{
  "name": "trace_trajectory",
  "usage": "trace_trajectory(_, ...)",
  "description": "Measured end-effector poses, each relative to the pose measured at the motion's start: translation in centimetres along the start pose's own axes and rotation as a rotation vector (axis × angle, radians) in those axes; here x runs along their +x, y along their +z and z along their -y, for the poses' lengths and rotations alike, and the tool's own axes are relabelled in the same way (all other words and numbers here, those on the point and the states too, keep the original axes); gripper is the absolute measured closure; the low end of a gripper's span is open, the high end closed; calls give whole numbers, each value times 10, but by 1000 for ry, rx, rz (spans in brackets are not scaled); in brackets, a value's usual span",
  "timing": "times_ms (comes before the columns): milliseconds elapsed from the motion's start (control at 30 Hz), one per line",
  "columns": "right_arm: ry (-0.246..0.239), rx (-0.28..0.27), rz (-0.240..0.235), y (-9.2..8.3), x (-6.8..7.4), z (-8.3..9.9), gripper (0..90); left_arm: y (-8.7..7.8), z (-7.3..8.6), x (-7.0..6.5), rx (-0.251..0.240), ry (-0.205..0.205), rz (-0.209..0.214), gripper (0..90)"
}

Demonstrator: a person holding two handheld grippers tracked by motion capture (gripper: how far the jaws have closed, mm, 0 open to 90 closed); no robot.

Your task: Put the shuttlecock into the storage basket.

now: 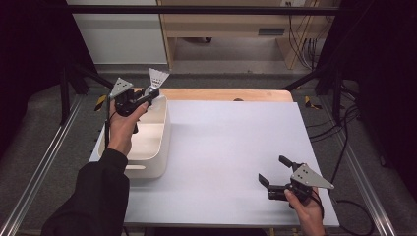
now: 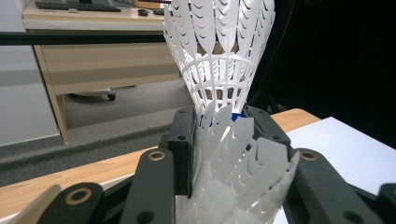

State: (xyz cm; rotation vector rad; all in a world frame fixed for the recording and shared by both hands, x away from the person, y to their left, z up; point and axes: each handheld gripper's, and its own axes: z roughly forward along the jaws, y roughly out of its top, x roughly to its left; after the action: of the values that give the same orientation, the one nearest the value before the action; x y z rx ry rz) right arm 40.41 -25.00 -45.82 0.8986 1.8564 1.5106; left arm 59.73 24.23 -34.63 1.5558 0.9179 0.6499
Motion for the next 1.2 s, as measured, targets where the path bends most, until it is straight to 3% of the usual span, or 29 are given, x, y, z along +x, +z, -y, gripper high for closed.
trace_trajectory(467,-1,4,1,0,0,0,35,3,11,-2,58,47,15,651)
trace_trajectory(1000,-2,5,3,0,0,1,36,2,25,-1,82,16,26,651)
trace_trajectory(1200,-4,5,5,0,0,0,36,2,26,-2,100,54,34,651)
